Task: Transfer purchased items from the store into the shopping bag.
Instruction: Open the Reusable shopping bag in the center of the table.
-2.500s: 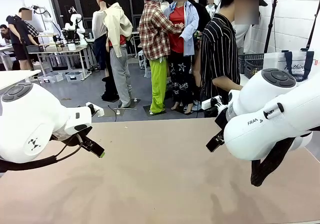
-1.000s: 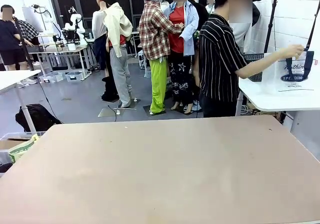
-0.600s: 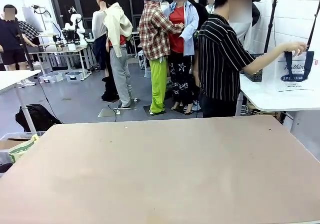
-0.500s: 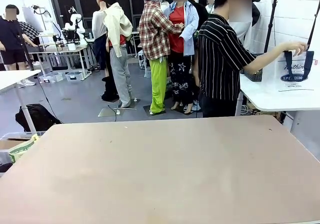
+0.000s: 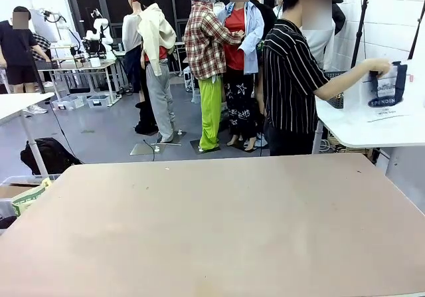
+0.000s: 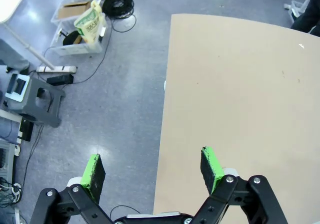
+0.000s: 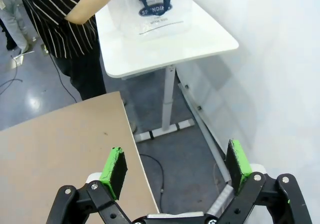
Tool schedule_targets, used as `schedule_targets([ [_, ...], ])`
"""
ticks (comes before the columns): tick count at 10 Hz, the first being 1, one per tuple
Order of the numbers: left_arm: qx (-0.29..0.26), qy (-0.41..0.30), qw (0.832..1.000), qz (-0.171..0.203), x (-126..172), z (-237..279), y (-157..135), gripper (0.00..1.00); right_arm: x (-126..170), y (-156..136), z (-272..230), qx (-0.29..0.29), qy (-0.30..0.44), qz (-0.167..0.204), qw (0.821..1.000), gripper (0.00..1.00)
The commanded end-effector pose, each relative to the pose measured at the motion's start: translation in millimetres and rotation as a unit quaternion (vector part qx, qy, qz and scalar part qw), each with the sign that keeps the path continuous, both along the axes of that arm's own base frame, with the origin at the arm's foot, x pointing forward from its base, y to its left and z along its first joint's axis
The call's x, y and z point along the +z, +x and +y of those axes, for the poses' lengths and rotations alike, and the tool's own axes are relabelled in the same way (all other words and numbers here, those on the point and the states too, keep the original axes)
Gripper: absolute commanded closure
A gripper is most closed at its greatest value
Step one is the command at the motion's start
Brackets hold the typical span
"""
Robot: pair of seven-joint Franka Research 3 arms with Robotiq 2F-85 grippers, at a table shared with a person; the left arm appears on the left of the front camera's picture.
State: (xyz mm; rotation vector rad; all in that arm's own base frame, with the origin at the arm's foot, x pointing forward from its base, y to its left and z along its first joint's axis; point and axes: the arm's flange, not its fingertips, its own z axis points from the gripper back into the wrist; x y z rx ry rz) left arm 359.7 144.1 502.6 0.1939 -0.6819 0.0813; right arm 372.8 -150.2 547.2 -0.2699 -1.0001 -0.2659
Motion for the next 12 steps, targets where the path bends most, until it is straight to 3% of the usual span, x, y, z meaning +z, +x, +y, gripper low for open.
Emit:
schedule_targets([
  [1,-0.006,0.008,1.000,0.001,0.9,0.3,-0.8,0.00,-1.3,-0.3,0.0,0.004,-0.005,0.008,1.000,0.00],
  [12,-0.006,0.008,1.000,0.001,0.9,0.3,-0.8,0.00,-1.3,-0.3,0.0,0.004,-0.005,0.008,1.000,0.00],
])
